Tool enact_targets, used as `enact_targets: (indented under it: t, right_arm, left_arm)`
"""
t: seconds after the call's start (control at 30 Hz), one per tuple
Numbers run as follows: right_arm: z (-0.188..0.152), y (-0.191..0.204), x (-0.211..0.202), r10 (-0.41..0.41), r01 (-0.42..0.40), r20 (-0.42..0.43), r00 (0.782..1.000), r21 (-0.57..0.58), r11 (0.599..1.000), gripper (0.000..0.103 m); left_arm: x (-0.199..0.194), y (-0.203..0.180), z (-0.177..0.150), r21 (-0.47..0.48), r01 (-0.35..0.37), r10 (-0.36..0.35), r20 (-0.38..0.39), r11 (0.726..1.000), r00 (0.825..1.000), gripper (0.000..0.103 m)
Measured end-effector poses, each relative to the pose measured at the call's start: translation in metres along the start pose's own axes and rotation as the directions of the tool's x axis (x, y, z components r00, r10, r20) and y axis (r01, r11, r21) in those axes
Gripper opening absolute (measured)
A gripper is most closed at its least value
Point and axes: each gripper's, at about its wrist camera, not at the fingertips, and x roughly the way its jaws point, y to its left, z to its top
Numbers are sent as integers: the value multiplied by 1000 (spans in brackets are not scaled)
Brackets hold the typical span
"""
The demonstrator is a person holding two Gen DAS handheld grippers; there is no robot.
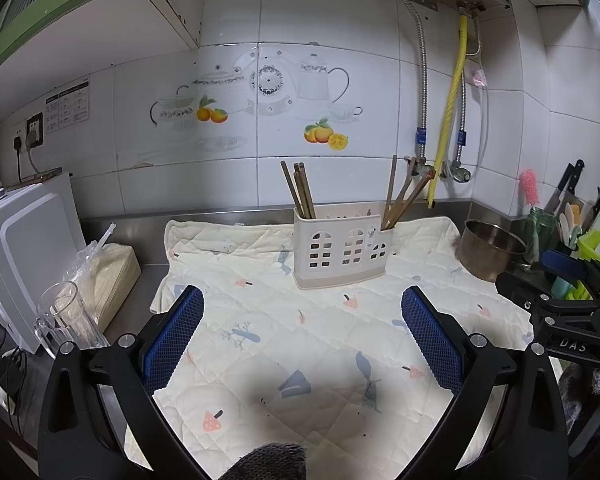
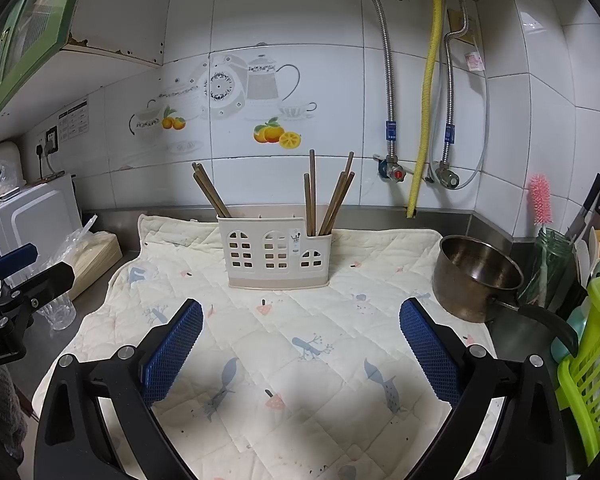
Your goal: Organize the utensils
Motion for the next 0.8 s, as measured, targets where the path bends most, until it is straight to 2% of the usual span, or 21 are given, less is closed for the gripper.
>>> enact_targets:
  t: [0.8]
  right_arm:
    - [-2, 4, 0, 0, 0, -2, 1000, -5, 1000, 96]
  left_arm:
    - [-1, 1, -6, -1, 1, -1, -4, 1000, 1000, 98]
